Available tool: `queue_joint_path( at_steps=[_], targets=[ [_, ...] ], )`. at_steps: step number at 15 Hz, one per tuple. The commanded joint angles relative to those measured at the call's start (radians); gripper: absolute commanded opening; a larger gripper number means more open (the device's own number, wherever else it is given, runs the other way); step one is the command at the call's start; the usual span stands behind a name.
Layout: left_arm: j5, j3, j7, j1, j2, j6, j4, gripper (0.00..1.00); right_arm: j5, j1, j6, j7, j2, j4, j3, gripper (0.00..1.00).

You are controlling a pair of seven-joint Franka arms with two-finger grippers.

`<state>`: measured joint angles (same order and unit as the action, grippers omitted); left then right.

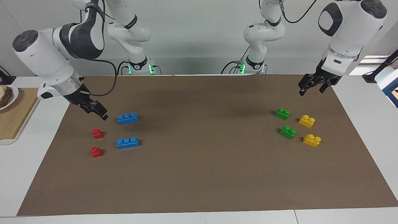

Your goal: Remove green block with left arm and hold with right

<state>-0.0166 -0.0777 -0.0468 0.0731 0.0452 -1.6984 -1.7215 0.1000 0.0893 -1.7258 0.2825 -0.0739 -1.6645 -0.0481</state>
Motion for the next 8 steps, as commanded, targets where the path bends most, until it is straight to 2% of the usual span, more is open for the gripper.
queue_joint_path(
  at_steps=[1, 3, 6, 8],
  targets=[
    [0.010, -0.002, 0.031, -0.001, -0.004, 0.048, 0.034, 1.00, -0.028, -0.040, 0.067, -0.077, 0.083, -0.024, -0.003, 1.00],
    [0.010, -0.002, 0.031, -0.001, -0.002, 0.048, 0.034, 1.00, -0.028, -0.057, 0.077, -0.129, 0.114, -0.018, -0.003, 1.00],
    [0.012, -0.004, 0.031, -0.001, -0.001, 0.063, 0.036, 1.00, -0.026, -0.065, 0.207, -0.336, 0.175, -0.026, -0.003, 1.00],
    [0.012, -0.007, 0.031, -0.001, 0.004, 0.063, 0.036, 1.00, -0.028, -0.063, 0.174, -0.318, 0.175, -0.026, -0.003, 1.00]
  ],
)
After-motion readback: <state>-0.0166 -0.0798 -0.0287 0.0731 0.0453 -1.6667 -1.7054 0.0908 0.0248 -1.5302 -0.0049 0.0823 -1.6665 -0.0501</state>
